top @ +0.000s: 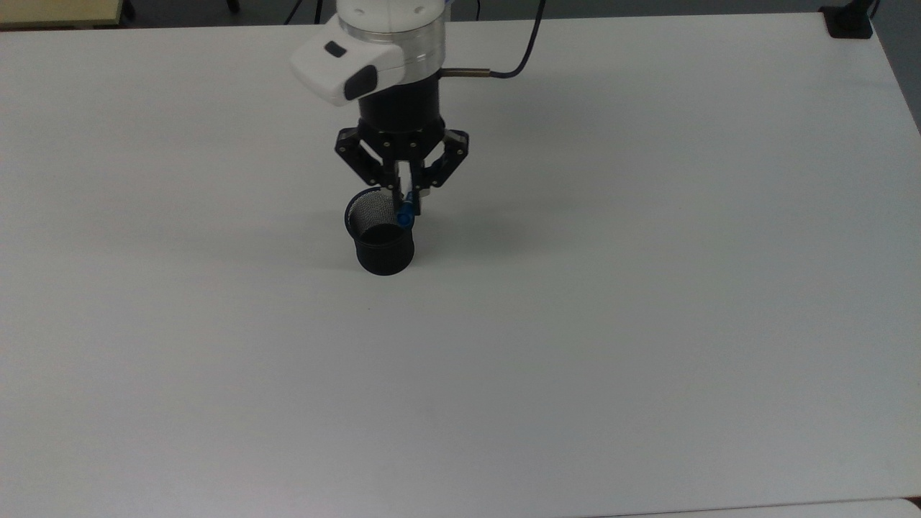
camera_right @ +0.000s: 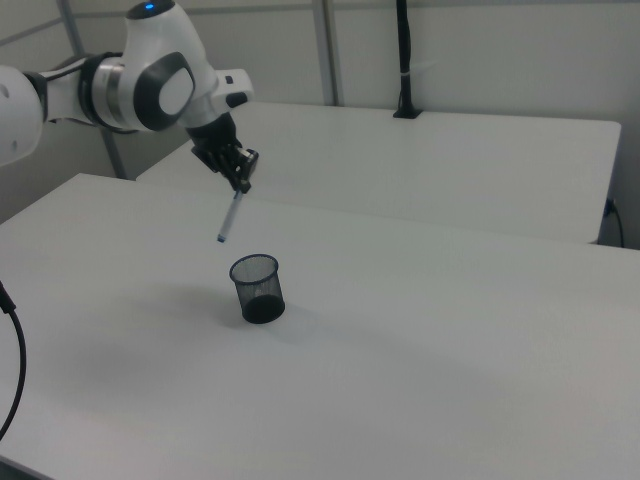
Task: Insert the marker
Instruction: 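Lift the marker and carry it over the black mesh cup, then lower the marker tip into the cup and open the gripper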
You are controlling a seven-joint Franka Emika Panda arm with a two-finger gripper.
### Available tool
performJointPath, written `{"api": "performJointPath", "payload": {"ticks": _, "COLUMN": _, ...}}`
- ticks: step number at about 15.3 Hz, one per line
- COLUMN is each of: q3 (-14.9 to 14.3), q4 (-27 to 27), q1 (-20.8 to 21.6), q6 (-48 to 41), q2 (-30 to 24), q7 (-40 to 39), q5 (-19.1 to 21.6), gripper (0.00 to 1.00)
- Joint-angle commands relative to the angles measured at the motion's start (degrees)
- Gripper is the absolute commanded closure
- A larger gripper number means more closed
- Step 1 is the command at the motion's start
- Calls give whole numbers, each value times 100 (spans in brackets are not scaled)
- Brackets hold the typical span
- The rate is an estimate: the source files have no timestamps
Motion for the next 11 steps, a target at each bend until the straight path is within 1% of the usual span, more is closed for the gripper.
{"api": "performJointPath", "payload": {"ticks": 1, "q3": -29, "q4": -679, "q1": -87, "q6": 850, "q2": -218, "q7": 55, "q5": -102, "gripper": 100}}
{"api": "performJointPath", "payload": {"ticks": 5, "q3": -55, "q4": -891, "q1": -122, "q6": 1097, "q2": -226, "q7": 37, "q5": -242, "gripper": 100}}
{"api": "performJointPath", "payload": {"ticks": 8, "q3": -126, "q4": -1268, "q1": -113, "q6": 1632, "q2": -226, "q7": 29, "q5": -330, "gripper": 100}}
{"api": "performJointPath", "payload": {"ticks": 11, "q3": -213, "q4": -1340, "q1": -122, "q6": 1686, "q2": -191, "q7": 11, "q5": -488, "gripper": 99}}
